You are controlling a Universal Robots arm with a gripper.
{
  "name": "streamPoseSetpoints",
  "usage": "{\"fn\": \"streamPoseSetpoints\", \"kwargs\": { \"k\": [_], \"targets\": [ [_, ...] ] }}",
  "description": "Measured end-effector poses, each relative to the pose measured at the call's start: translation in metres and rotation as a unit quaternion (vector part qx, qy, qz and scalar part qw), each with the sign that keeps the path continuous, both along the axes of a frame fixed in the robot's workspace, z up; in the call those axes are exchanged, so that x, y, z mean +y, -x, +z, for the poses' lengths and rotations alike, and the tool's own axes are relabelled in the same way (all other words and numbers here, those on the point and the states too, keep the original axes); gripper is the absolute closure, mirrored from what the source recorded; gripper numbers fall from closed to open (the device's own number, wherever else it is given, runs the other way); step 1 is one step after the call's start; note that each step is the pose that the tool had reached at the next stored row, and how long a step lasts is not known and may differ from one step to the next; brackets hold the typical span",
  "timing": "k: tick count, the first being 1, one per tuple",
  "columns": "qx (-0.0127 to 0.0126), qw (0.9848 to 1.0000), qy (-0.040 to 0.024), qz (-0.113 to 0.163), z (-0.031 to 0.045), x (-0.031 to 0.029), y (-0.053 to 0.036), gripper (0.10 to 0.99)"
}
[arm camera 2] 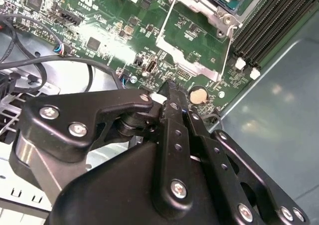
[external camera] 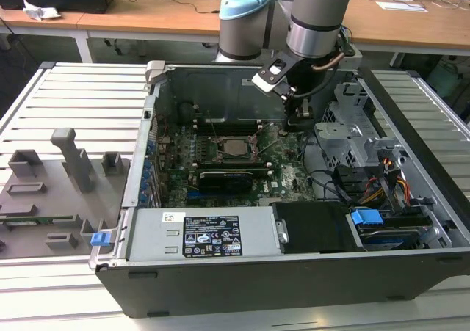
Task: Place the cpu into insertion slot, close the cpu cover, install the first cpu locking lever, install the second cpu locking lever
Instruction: 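Close the cpu cover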
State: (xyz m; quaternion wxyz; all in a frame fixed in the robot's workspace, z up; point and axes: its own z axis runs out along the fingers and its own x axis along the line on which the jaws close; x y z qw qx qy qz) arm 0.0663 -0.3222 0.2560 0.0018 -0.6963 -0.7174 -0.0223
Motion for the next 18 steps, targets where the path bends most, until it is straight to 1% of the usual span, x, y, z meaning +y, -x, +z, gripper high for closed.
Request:
{"fn": "streamPoseSetpoints", "kwargs": {
  "k": [3,5,6,7,8,9,10,12,14,18],
  "targets": [
    [0.0,1.0,0.0,0.0,-0.0027,0.0,0.0005,0.98],
    [0.0,1.0,0.0,0.0,-0.0046,0.0,0.0044,0.98],
    [0.0015,1.0,-0.0003,0.0,-0.0047,-0.0001,0.0066,0.98],
    [0.0042,1.0,-0.0003,0.0,-0.0047,0.0,0.007,0.98],
    [0.0058,1.0,-0.0003,0.0,-0.0047,0.0,0.0073,0.98],
    [0.0086,1.0,-0.0003,0.0,-0.0046,0.0,0.0082,0.98],
    [0.0106,0.9999,-0.0005,0.0,-0.0046,0.0,0.0093,0.98],
    [0.0129,0.9999,-0.0004,0.0,-0.0044,0.0,0.0114,0.98],
    [0.0137,0.9999,-0.0004,0.0,-0.0044,0.0,0.0136,0.98],
    [0.0138,0.9999,-0.0004,0.0,-0.0043,0.0,0.0213,0.98]
  ]
}}
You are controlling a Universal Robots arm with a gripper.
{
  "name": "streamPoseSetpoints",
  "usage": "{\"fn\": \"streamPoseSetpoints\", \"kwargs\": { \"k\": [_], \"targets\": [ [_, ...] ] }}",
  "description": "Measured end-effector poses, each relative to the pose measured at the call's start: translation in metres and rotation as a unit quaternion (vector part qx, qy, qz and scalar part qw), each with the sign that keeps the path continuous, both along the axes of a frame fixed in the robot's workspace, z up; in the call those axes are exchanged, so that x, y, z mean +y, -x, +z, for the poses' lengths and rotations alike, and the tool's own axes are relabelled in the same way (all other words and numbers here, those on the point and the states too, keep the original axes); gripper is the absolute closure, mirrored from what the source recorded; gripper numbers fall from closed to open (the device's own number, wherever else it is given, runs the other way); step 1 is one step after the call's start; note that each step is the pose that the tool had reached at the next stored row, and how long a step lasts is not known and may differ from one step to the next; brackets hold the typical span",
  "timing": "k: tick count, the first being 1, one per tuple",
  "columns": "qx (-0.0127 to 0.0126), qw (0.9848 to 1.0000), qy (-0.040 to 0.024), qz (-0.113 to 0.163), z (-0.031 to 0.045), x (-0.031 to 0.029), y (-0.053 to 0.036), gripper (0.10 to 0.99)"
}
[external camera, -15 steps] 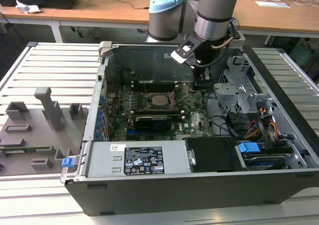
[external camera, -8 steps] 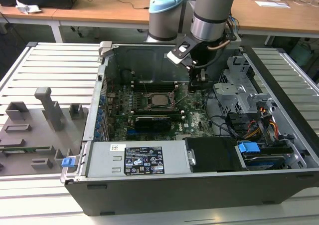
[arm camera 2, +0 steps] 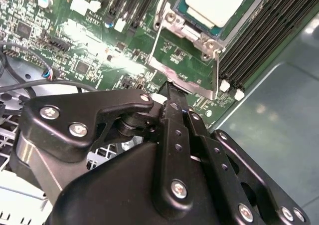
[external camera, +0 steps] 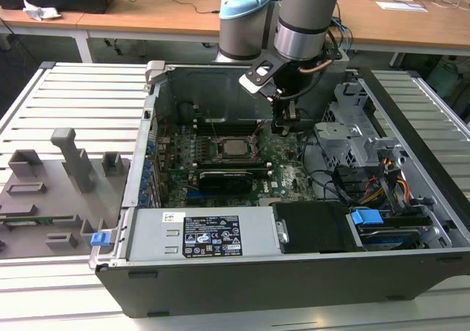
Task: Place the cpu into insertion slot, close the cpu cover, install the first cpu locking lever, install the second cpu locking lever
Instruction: 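Close the cpu cover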
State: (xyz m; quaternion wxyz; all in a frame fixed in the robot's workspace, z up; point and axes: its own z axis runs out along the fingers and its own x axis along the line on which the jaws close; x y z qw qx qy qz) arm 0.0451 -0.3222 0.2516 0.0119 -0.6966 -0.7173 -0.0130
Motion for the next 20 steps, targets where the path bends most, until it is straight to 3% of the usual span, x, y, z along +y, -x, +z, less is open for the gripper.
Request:
{"fn": "streamPoseSetpoints", "kwargs": {
  "k": [3,12,20],
  "targets": [
    [0.0,1.0,0.0,0.0,-0.0001,0.0,0.0065,0.98],
    [0.0,1.0,0.0,0.0,-0.0001,0.0,0.0129,0.98],
    [0.0,1.0,0.0,0.0,-0.0005,0.0,0.0273,0.98]
  ]
}}
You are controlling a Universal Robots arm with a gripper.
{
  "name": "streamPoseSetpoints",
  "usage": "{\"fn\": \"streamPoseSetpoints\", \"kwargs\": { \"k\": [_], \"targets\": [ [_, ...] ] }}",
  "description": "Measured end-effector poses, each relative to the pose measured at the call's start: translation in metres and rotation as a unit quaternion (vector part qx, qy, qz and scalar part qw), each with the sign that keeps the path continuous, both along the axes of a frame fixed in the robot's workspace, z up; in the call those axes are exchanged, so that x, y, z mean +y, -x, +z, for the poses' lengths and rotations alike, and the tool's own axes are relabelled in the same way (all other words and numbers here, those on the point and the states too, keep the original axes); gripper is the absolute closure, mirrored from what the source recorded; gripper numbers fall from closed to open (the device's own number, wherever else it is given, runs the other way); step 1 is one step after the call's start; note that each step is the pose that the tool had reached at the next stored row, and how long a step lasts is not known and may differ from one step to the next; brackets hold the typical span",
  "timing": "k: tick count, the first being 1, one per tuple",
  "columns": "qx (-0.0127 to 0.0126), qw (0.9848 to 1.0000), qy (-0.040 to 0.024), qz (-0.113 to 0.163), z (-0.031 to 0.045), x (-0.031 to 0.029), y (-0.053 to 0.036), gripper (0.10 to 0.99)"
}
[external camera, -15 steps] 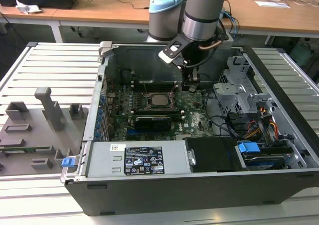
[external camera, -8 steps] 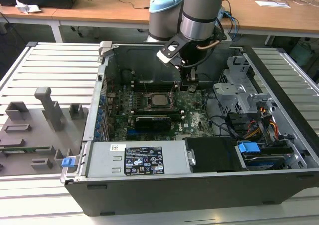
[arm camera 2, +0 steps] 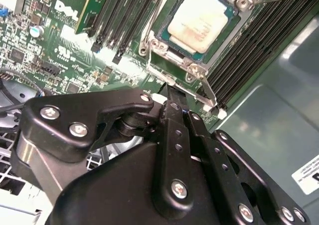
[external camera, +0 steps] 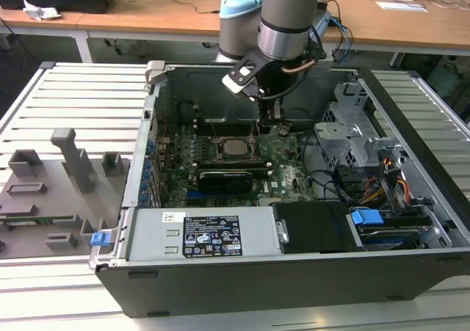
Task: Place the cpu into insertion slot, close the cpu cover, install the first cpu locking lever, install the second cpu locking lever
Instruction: 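Close the cpu cover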
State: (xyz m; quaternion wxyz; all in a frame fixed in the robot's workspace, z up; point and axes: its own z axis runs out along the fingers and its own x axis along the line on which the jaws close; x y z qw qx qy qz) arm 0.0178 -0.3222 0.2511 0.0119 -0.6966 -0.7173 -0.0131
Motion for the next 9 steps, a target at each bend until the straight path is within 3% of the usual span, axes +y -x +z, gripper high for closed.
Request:
{"fn": "streamPoseSetpoints", "kwargs": {
  "k": [7,9],
  "targets": [
    [0.0,1.0,0.0,0.0,-0.0029,0.0,0.0115,0.98],
    [0.0,1.0,-0.0001,0.0,-0.0074,0.0,0.0183,0.98]
  ]
}}
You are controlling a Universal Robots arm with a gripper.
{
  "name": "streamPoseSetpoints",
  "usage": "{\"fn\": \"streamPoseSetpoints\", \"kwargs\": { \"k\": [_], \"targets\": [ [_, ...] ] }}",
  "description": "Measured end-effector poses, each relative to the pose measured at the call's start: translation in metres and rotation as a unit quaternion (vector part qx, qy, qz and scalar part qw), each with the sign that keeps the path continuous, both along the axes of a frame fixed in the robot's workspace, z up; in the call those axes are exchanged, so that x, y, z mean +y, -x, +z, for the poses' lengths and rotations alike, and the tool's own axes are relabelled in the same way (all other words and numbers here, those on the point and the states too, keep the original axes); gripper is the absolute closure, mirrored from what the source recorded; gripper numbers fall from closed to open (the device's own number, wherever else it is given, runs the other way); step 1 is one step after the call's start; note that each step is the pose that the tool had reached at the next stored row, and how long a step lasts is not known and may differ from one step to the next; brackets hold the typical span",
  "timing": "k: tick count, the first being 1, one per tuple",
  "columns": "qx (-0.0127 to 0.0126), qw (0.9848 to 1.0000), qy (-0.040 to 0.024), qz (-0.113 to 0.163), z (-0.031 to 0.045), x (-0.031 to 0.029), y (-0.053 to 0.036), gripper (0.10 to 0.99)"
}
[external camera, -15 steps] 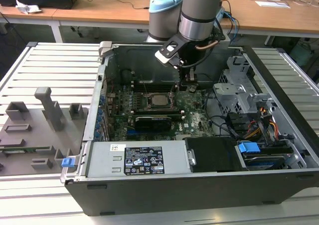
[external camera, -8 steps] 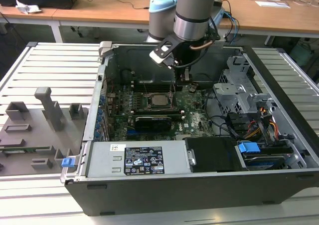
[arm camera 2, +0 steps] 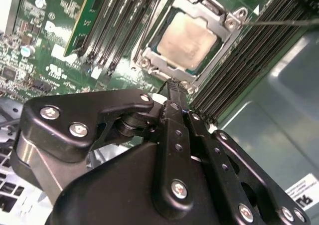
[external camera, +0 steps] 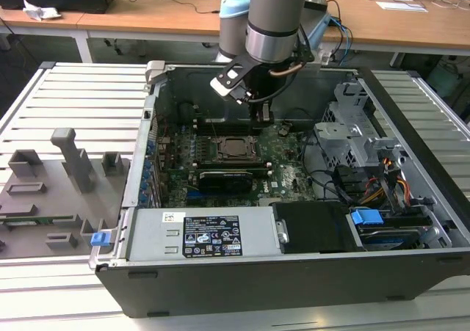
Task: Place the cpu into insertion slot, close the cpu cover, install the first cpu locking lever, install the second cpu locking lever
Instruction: 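Close the cpu cover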
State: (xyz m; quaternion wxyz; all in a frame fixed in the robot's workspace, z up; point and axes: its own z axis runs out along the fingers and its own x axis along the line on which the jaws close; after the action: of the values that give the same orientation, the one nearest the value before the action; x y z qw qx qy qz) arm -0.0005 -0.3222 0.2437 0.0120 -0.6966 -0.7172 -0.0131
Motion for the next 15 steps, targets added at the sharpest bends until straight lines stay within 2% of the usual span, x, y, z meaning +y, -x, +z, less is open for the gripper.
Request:
{"fn": "streamPoseSetpoints", "kwargs": {
  "k": [3,5,9,11,15],
  "targets": [
    [0.0,1.0,0.0,0.0,-0.0009,0.0001,0.0124,0.98],
    [-0.0001,1.0,0.0,0.0,-0.0009,0.0002,0.0159,0.98],
    [-0.0059,1.0,0.0001,0.0,-0.001,0.0001,0.0256,0.98],
    [-0.0066,1.0,0.0001,0.0,-0.0009,0.0001,0.0307,0.98],
    [-0.0066,1.0,0.0001,0.0,-0.001,0.0001,0.0344,0.98]
  ]
}}
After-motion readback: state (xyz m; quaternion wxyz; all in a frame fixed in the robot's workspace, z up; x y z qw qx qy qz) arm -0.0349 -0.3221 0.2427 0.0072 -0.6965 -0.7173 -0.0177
